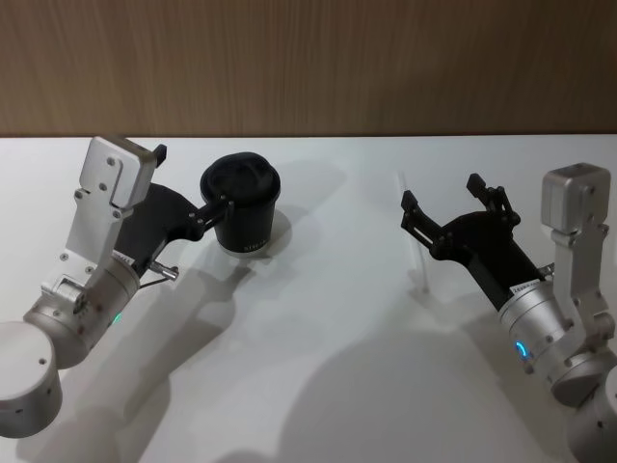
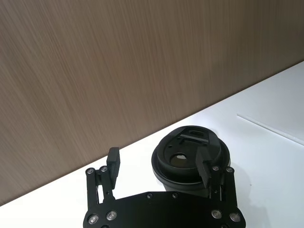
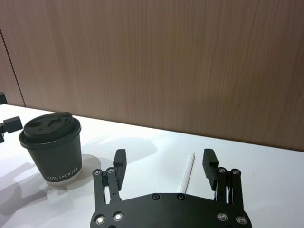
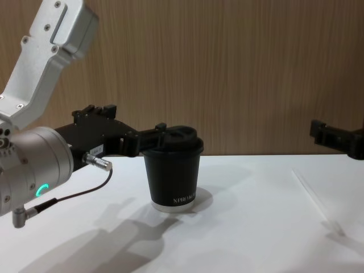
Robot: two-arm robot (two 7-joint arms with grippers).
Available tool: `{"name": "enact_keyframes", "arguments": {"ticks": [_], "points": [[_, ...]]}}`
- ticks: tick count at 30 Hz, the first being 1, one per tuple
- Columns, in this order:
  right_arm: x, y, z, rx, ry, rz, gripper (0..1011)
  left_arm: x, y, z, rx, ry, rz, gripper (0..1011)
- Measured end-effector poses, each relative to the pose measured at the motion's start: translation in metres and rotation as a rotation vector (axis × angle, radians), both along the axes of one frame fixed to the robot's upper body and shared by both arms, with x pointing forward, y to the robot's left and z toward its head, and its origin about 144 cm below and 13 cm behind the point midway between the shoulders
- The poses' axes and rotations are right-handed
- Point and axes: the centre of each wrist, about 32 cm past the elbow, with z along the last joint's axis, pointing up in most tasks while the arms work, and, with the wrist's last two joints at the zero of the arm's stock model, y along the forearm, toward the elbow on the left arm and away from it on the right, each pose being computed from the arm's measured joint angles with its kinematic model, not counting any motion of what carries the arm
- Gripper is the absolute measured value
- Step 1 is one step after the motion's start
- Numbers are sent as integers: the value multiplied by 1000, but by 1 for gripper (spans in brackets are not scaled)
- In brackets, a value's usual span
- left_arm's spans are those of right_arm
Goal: Pick up the straw with one hand, pass it to the other hand, and insert it into the cup.
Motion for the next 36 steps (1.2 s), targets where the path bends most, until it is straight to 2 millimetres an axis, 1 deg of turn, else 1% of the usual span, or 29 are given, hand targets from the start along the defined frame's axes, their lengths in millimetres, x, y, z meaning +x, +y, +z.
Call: {"name": "enact_keyframes", "arguments": {"ticks": [36], "points": [[0,0,0,0,0,0,1001,0,0,0,0,0,0,1003]]}}
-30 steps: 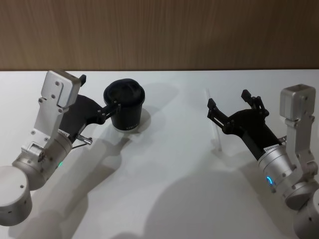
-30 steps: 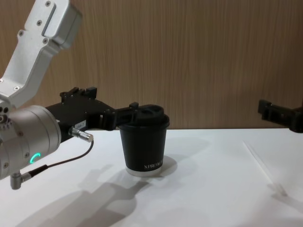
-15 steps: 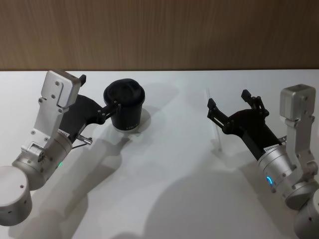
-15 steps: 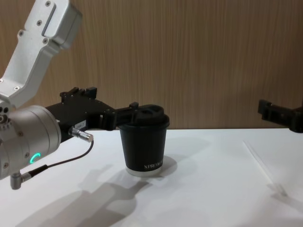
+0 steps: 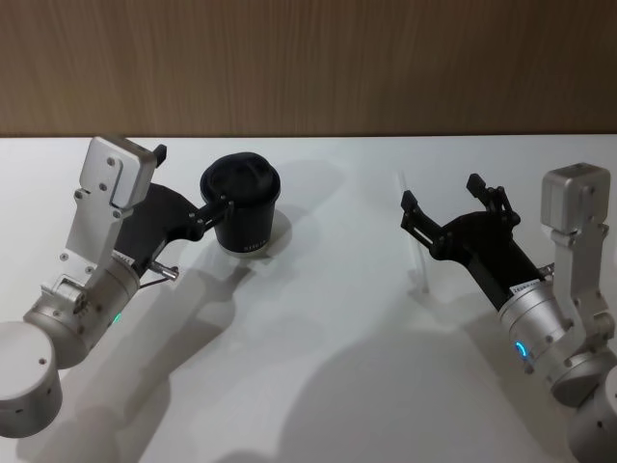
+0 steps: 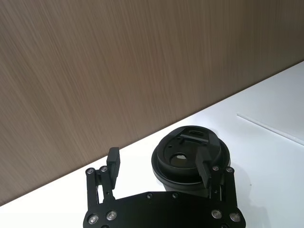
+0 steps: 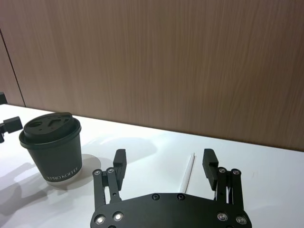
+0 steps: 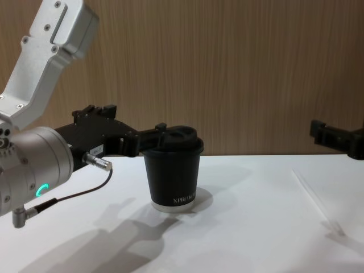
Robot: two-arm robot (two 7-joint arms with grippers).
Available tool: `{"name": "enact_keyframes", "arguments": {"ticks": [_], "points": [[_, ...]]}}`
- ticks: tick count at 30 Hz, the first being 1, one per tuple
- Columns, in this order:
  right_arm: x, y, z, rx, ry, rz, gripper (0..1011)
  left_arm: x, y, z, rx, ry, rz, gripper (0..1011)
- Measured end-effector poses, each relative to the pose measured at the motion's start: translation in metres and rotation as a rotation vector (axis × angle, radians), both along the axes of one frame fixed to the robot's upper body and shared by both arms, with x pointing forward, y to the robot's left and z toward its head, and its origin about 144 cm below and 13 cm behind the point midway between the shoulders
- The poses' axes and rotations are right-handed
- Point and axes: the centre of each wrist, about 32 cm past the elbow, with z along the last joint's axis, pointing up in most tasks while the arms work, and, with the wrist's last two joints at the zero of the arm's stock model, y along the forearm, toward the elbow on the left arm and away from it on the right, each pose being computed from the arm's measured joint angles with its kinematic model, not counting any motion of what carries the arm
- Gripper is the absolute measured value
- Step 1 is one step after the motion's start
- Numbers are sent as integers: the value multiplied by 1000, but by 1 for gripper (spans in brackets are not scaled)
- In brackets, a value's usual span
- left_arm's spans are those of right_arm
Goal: Pick up the straw with one hand, pass it to the other hand, and insert it into the cup.
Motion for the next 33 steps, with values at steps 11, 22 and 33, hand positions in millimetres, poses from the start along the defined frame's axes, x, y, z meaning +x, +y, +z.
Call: {"name": "enact_keyframes", "arguments": {"ticks": [11,22,33], "points": [[0,5,5,-42,25,-22,1001,0,0,0,0,0,0,1003],[3,15,13,-113,110,-82,1001,0,0,0,0,0,0,1003],[10,21,13,-157,196,-120,1001,0,0,0,0,0,0,1003]]}}
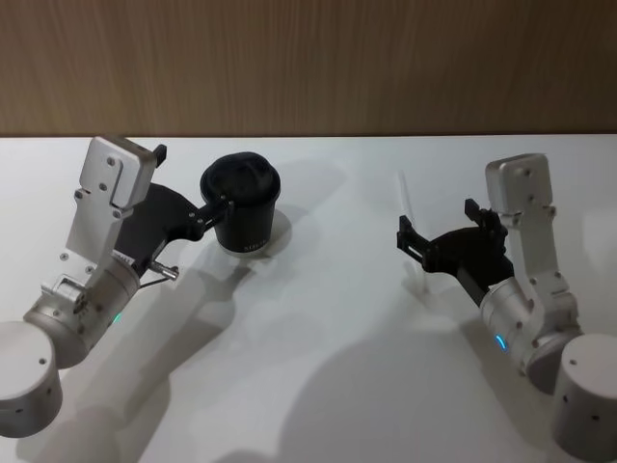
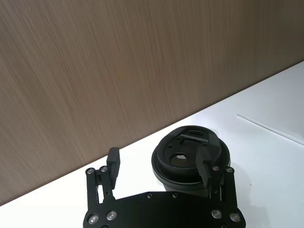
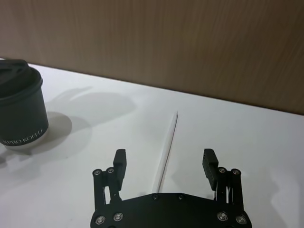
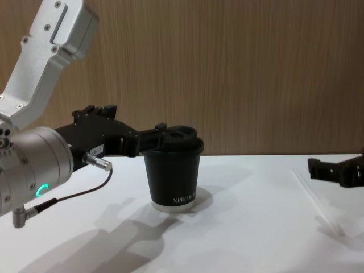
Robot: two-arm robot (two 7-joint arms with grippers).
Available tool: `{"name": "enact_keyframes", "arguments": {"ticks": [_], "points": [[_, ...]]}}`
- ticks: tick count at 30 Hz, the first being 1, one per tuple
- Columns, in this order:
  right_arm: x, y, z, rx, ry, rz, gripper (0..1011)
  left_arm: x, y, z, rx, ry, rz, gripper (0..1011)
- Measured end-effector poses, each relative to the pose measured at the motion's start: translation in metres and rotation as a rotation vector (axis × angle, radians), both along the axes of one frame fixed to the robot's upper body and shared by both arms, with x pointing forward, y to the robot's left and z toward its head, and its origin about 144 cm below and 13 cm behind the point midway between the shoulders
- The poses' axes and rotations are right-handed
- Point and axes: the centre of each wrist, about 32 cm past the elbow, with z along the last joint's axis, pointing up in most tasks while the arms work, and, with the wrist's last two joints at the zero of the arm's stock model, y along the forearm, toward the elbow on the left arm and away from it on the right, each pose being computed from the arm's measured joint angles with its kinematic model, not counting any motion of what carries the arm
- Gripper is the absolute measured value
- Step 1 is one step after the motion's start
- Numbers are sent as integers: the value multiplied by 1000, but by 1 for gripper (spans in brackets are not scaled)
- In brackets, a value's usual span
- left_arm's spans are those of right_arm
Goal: Pick up the straw with one hand, pass it to the other hand, and insert it into the cup.
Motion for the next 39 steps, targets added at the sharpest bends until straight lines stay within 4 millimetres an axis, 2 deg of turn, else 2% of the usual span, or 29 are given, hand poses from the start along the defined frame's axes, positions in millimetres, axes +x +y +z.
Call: {"name": "enact_keyframes", "arguments": {"ticks": [39], "points": [[20,-9,-12,8,175,2,1001,0,0,0,0,0,0,1003]]}}
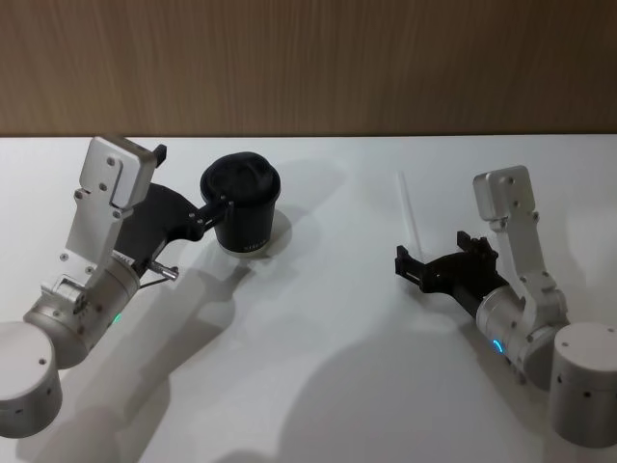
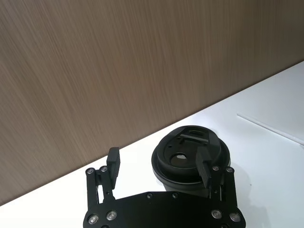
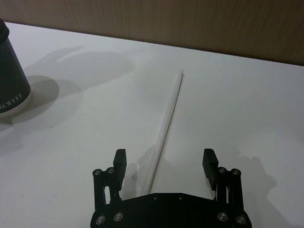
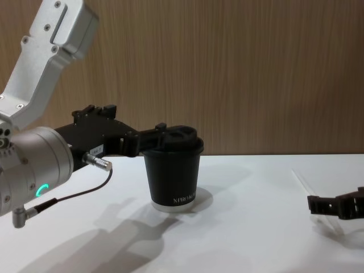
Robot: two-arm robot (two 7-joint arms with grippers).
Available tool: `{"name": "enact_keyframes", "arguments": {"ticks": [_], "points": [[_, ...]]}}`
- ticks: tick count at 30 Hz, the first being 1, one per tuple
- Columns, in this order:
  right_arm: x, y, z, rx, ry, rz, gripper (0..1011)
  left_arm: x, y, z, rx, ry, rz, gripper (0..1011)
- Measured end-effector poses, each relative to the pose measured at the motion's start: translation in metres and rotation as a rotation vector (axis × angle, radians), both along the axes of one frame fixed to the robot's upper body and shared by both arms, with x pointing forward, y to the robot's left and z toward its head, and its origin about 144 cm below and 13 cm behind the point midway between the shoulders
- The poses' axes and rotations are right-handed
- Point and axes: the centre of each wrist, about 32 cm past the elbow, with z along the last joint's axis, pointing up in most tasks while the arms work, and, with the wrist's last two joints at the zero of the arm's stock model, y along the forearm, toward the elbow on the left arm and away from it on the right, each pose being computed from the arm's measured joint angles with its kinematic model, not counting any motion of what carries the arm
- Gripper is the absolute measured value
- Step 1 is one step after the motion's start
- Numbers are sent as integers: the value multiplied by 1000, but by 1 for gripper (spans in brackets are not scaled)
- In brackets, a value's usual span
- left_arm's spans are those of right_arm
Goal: Pick up the straw with one hand, pass it to the other hand, and insert it into the cup.
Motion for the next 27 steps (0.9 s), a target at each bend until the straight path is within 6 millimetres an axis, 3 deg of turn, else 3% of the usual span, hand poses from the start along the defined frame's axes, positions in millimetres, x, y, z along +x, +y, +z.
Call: {"name": "enact_keyframes", "arguments": {"ticks": [19,26,27], "points": [[4,0,-6,-10,23,6,998,0,0,0,0,0,0,1003],[5,1,-7,-5,31,5,861,0,0,0,0,0,0,1003],[5,1,-7,-3,34,5,799,0,0,0,0,0,0,1003]]}}
